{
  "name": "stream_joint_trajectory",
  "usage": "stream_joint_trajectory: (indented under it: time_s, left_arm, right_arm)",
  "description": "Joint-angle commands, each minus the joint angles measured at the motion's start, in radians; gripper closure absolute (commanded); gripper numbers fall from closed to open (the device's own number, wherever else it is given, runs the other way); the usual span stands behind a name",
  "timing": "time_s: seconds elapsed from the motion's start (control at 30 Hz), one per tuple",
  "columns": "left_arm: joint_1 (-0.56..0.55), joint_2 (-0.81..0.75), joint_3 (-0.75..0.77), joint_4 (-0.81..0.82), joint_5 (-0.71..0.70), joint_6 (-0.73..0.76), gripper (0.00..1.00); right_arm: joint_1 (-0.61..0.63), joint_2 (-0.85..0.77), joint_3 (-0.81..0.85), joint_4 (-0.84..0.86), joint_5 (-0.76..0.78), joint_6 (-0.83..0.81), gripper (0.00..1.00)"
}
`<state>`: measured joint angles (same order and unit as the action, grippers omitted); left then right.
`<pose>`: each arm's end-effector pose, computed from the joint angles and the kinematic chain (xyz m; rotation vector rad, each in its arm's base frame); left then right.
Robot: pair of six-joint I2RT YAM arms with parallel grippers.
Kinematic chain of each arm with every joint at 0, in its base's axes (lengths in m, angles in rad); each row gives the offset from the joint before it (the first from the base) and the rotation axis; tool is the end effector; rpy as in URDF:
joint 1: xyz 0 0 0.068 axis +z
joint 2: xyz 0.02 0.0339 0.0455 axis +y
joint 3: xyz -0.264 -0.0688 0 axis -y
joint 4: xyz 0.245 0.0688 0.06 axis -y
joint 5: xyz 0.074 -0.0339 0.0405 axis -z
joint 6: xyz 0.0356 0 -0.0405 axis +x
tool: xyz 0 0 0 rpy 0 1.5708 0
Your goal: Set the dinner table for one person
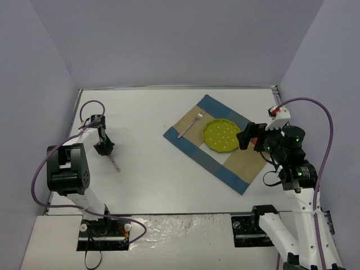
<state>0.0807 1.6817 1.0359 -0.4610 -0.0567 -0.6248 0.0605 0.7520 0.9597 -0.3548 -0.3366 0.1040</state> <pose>0.3288 0.0286 0.1784 -0.9421 2.5070 -0.0969 0.1600 0.0215 0.3873 -0.2132 1.7135 0.4104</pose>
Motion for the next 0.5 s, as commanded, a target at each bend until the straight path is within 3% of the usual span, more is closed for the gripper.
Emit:
stream_joint_trajectory:
  time_s: [0.0, 0.2, 0.47]
  left_arm:
    - [-0.02, -0.143, 0.076, -0.021, 0.072, -0.029, 1.0]
    - [-0.178, -0.251, 0.138, 0.105, 0.223, -0.086, 1.0]
    - [-0.351, -0.288, 0.135, 0.52, 0.474, -0.177, 1.0]
  right_arm:
    - [0.011, 0.035, 0.043, 0.116, -0.129, 0.04, 0.0]
    - [0.055, 0.077, 0.002, 0.249, -0.241, 0.185, 0.0]
    - [0.256, 0.238, 0.017, 0.38, -0.281, 0.264, 0.02]
